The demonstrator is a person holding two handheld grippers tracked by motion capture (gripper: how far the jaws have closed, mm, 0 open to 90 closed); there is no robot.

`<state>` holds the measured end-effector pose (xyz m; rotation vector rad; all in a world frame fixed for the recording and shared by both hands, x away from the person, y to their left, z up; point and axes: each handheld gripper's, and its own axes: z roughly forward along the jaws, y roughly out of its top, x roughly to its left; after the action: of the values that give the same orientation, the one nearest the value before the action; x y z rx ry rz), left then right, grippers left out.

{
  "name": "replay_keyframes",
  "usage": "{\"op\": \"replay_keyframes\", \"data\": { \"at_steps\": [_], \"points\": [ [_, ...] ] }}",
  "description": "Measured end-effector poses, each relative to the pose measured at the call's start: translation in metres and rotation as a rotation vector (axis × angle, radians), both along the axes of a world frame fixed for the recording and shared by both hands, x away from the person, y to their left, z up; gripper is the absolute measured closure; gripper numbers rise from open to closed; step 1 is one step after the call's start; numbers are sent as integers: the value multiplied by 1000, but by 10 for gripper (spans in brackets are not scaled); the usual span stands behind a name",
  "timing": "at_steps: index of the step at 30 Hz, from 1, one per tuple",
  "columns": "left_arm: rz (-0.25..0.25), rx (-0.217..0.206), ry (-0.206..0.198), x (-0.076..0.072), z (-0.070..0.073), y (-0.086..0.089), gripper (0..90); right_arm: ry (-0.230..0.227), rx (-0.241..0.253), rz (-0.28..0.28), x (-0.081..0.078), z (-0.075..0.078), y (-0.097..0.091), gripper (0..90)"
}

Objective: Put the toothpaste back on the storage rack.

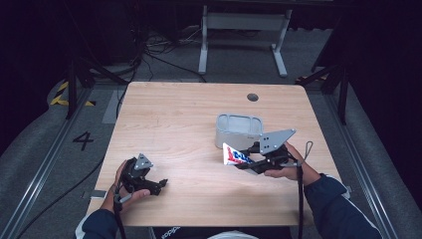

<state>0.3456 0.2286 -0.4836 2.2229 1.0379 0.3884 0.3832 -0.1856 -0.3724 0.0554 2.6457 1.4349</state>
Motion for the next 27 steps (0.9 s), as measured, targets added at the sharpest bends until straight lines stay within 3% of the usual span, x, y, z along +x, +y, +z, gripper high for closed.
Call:
{"op": "replay_keyframes", "data": {
  "at_steps": [12, 21, 27],
  "points": [
    [-3, 2, -2, 0, 0, 0, 1, -27, 75, -49, 3, 13, -13, 637],
    [-6, 4, -2, 0, 0, 0, 1, -47, 102, -71, 5, 20, -12, 637],
    [-4, 3, 2, 0, 0, 0, 1, -58, 145, -110, 10, 27, -12, 636]
  ]
}}
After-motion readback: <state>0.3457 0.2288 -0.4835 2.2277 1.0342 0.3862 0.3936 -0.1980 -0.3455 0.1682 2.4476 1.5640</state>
